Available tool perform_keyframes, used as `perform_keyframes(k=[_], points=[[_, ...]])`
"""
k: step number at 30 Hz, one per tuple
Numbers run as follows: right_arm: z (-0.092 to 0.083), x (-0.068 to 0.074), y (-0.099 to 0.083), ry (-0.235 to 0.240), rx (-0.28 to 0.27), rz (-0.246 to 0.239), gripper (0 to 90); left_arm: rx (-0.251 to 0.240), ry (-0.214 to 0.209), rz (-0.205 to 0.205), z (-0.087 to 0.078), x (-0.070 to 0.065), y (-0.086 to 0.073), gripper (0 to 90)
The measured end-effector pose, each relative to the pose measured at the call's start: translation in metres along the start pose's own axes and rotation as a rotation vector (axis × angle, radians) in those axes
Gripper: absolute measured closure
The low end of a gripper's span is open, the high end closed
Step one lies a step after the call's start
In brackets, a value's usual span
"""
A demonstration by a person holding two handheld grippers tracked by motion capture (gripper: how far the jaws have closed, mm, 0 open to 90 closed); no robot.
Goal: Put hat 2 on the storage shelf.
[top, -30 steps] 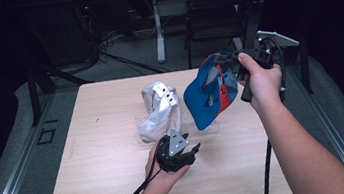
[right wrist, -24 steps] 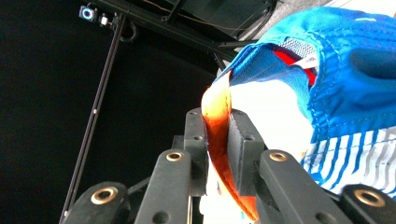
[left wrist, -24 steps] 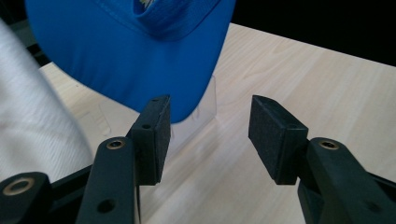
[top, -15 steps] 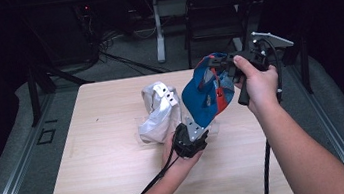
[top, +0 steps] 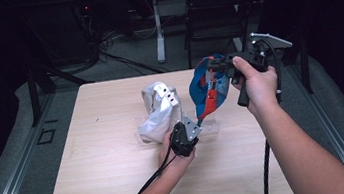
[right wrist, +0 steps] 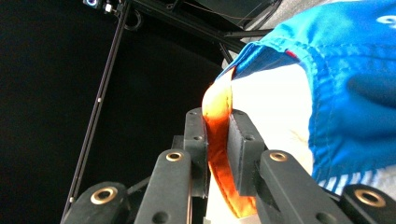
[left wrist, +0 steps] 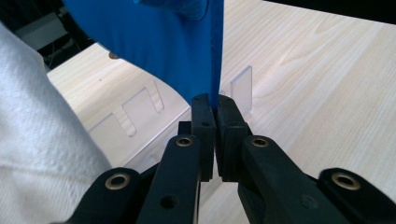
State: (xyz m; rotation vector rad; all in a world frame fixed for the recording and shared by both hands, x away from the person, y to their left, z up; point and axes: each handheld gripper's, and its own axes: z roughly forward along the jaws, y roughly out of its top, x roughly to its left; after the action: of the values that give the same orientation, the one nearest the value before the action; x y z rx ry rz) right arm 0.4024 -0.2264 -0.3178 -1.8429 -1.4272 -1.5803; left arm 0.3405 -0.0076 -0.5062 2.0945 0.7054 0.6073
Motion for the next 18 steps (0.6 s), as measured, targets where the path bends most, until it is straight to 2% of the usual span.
perform_keyframes(k=[2,5,10,18], points=[[0.001,-0.001,0.0,-0.003,-0.001,0.002,79.1,-0.005,-0.018,-0.019,-0.001,0.0,-0.002,88.0],[0.002,-0.004,-0.001,-0.005,0.003,0.008,79.1,-0.009,-0.028,-0.022,-0.001,0.001,-0.004,88.0],[0.004,-0.01,-0.002,-0.005,0.017,0.015,79.1,-0.002,-0.053,-0.066,-0.004,0.007,-0.007,88.1],[0.008,-0.021,-0.004,-0.006,0.04,0.032,79.0,0.038,-0.037,-0.052,-0.004,0.006,-0.015,88.1]])
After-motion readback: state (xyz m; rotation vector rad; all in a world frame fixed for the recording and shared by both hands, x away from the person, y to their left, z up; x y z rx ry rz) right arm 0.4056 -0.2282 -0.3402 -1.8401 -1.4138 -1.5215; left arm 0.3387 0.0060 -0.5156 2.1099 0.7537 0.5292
